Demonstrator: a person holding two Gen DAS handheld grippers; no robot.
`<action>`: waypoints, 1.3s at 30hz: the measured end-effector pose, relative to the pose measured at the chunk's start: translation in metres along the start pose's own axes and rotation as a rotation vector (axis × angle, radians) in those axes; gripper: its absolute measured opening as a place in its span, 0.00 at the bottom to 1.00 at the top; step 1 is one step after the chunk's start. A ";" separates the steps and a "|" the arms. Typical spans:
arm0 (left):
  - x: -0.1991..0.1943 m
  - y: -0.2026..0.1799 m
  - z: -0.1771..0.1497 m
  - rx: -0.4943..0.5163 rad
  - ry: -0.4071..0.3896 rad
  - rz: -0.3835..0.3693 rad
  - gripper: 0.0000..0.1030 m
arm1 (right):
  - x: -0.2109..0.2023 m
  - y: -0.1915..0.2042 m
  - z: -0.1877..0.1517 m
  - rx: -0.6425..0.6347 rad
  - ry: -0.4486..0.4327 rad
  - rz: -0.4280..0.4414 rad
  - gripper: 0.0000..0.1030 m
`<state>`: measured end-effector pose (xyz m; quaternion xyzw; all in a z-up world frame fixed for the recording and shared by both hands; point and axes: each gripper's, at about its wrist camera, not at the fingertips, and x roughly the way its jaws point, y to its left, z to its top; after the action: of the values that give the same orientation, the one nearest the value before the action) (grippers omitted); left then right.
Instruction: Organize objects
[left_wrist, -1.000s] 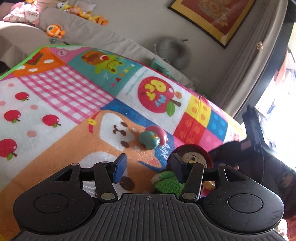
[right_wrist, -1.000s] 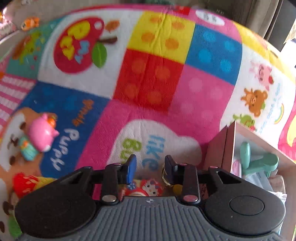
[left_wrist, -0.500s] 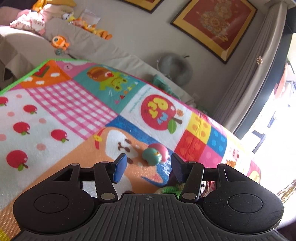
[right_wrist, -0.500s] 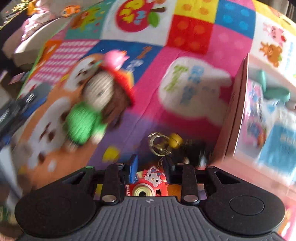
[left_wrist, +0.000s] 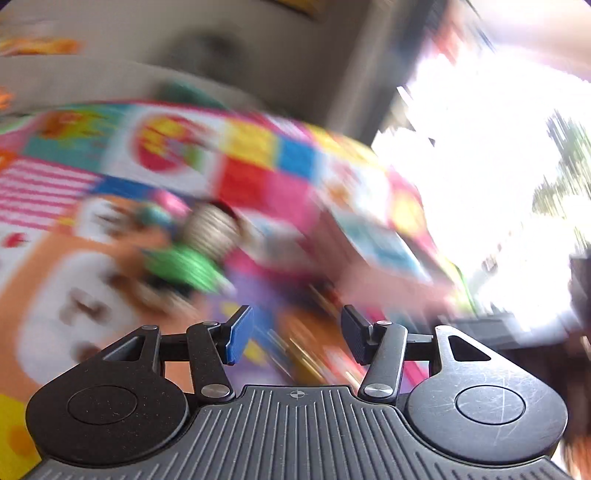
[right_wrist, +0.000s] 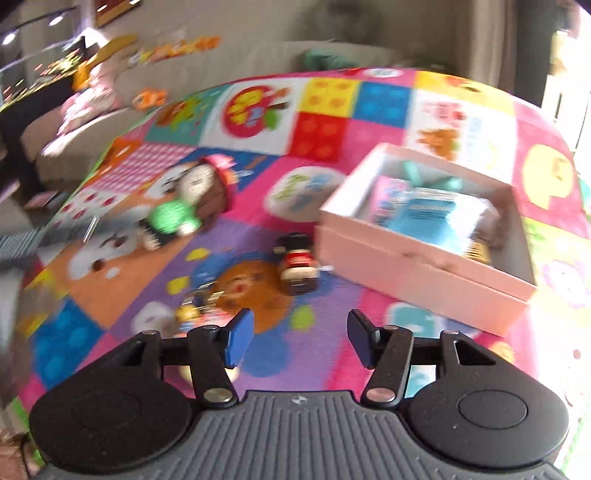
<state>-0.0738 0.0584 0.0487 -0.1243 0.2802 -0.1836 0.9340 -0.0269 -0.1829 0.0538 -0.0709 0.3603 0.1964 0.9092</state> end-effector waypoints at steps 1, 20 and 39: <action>0.004 -0.016 -0.006 0.040 0.054 0.002 0.55 | 0.001 -0.007 -0.002 0.018 -0.018 -0.029 0.58; 0.098 -0.072 -0.009 0.104 0.243 0.184 0.55 | -0.017 -0.062 -0.074 0.182 -0.174 -0.109 0.89; 0.127 -0.056 0.014 0.037 0.212 0.246 0.56 | -0.008 -0.066 -0.076 0.242 -0.132 -0.143 0.96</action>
<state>0.0179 -0.0423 0.0182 -0.0519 0.3867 -0.0851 0.9168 -0.0526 -0.2665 0.0031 0.0266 0.3149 0.0905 0.9444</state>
